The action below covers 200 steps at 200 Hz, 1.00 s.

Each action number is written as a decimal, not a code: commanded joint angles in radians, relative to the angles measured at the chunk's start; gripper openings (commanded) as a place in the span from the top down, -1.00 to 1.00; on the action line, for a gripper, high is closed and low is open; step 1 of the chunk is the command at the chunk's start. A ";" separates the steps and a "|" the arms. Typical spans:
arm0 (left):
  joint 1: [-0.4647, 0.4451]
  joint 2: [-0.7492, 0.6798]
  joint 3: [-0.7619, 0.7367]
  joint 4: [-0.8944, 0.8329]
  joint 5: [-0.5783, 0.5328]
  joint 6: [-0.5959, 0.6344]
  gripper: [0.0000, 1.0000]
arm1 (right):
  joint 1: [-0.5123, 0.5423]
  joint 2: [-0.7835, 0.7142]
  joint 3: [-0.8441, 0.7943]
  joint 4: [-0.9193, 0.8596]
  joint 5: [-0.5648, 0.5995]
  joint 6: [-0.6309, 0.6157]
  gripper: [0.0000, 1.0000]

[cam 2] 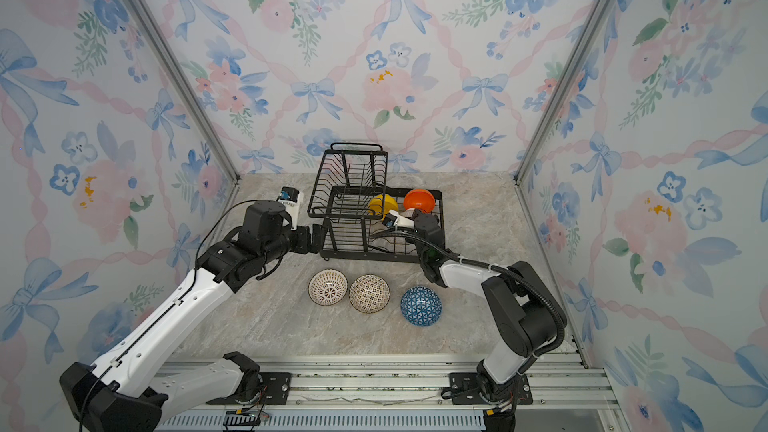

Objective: Load the bowls into the dish rack
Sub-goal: 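Lower the pink-striped bowl into the rack slots beside the yellow bowl with the right gripper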

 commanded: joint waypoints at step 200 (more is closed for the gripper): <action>0.005 -0.038 -0.048 0.005 0.049 -0.026 -0.96 | 0.071 0.236 0.207 0.259 0.009 -0.023 1.00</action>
